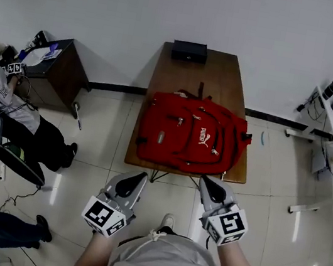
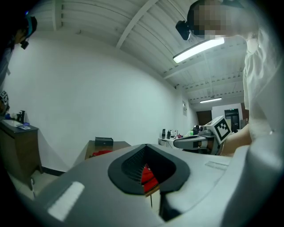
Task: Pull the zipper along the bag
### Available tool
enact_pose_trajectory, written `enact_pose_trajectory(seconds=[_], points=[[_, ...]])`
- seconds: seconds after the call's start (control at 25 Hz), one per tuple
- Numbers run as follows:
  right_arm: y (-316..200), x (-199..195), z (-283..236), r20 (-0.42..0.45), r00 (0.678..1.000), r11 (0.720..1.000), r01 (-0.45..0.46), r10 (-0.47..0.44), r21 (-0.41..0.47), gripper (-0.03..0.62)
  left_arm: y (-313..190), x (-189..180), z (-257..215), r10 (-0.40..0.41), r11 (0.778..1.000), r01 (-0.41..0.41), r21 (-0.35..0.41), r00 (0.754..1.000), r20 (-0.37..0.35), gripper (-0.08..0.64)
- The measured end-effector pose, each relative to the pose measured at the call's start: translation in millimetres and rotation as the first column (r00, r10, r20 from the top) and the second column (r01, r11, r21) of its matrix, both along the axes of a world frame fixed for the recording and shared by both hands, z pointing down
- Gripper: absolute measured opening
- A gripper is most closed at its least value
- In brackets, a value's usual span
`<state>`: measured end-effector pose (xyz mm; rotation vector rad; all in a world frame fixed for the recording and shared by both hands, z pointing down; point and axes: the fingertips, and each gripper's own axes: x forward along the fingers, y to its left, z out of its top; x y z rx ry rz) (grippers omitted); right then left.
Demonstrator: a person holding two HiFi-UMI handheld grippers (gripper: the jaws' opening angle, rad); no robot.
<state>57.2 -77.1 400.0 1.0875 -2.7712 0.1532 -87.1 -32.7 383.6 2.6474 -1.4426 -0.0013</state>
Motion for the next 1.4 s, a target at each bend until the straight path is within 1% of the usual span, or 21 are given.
enact_pose_trajectory(seconds=[0.24, 0.4, 0.52, 0.56, 0.68, 0.8, 0.84, 1.04, 1.24, 1.32, 1.4], points=[[-47.1, -1.3, 10.3, -0.026, 0.999, 1.0, 0.023, -0.024, -0.014, 0.005, -45.5, 6.7, 5.9, 0.001, 1.0, -0.001, -0.031, 1.0, 0.005, 0.006], [-64.2, -5.4, 17.9, -0.052, 0.998, 0.998, 0.032, -0.035, -0.056, 0.004, -65.9, 4.5, 13.3, 0.002, 0.999, -0.002, -0.051, 1.0, 0.001, 0.006], [-80.4, -7.1, 22.4, -0.035, 0.999, 0.998, 0.026, -0.028, -0.059, 0.005, -84.3, 5.2, 16.9, 0.02, 0.998, -0.021, -0.058, 1.0, -0.005, 0.006], [-85.6, -8.1, 24.0, -0.039, 0.999, 0.998, 0.022, -0.025, -0.062, 0.005, -91.3, 5.0, 17.8, 0.026, 0.998, -0.026, -0.063, 1.0, -0.006, 0.006], [-101.5, -11.5, 29.4, -0.089, 0.996, 0.996, 0.01, -0.017, -0.087, 0.005, -115.9, 4.4, 26.7, 0.046, 0.996, -0.047, -0.08, 0.999, -0.015, 0.006], [-125.0, -17.3, 36.2, -0.082, 0.997, 0.998, 0.005, -0.01, -0.07, 0.005, -145.9, 5.4, 38.5, 0.074, 0.992, -0.074, -0.104, 0.997, -0.004, 0.006], [-133.2, -19.8, 38.7, -0.092, 0.996, 0.998, 0.009, -0.015, -0.063, 0.005, -156.0, 6.2, 43.3, 0.085, 0.99, -0.084, -0.114, 0.996, -0.001, 0.006], [-175.9, -30.0, 57.1, -0.173, 0.984, 0.998, 0.029, -0.039, -0.061, 0.003, -205.8, 14.8, 71.0, 0.155, 0.974, -0.15, -0.169, 0.988, 0.022, 0.006], [-218.8, -39.9, 82.9, -0.223, 0.974, 0.995, 0.021, -0.042, -0.096, 0.005, -251.8, 20.8, 98.2, 0.213, 0.954, -0.201, -0.224, 0.976, 0.033, 0.006], [-236.3, -42.0, 95.2, -0.258, 0.965, 0.994, 0.019, -0.046, -0.108, 0.004, -268.1, 24.4, 106.5, 0.235, 0.946, -0.219, -0.24, 0.971, 0.039, 0.006], [-252.3, -44.8, 108.6, -0.31, 0.948, 0.992, 0.033, -0.068, -0.118, 0.011, -283.1, 28.5, 113.7, 0.26, 0.936, -0.239, -0.259, 0.964, 0.049, 0.006]])
